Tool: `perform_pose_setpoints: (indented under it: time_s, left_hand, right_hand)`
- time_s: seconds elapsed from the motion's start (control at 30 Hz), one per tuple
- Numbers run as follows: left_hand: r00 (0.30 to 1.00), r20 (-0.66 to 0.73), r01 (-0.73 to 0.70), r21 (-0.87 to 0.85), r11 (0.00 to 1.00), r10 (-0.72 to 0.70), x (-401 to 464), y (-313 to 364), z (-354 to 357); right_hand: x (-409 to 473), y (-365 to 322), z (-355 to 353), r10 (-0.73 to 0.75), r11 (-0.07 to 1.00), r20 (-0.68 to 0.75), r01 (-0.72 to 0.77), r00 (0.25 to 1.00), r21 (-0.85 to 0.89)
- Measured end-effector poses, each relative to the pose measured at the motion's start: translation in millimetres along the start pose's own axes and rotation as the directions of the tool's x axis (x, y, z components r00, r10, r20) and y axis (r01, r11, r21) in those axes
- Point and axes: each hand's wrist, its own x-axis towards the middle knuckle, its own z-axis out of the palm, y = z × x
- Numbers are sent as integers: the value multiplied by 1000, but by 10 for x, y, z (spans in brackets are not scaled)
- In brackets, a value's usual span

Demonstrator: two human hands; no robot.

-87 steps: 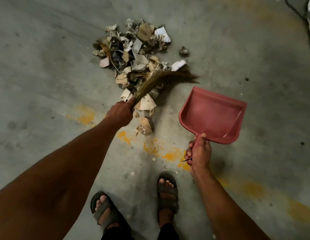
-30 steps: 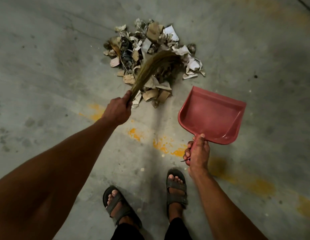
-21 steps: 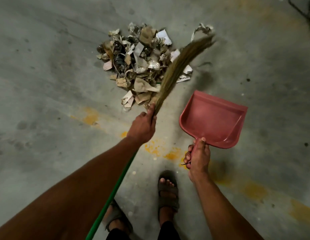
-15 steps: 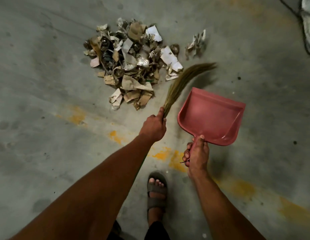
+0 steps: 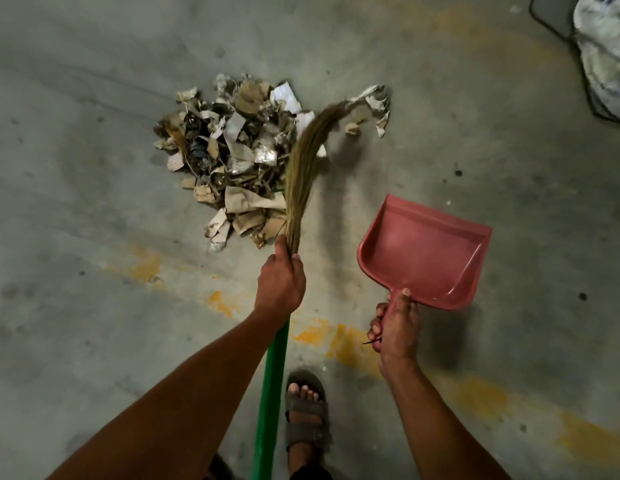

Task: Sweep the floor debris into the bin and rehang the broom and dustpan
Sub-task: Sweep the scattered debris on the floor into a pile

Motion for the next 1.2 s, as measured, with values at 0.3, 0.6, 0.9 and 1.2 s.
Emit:
perform_pose_setpoints:
  time_s: [0.3, 0.6, 0.9, 1.2]
  left_hand:
    - [997, -17, -80, -219, 972, 78, 513, 1002, 116]
    - [972, 164, -137, -192, 972, 170, 1581, 1754, 519]
    - [950, 304, 65, 35, 997, -73, 2325, 1965, 920]
    - [957, 35, 288, -68, 955, -286, 1932, 1657, 408]
  right_hand:
    - [322, -675, 164, -30, 999, 13, 30, 999, 19]
    - [1015, -1253, 213, 20, 999, 41, -22, 999, 46]
    - [1785, -1674, 403, 25, 1000, 57, -25, 998, 7]
    - [1906, -2047, 799, 16, 998, 150, -5, 989, -67]
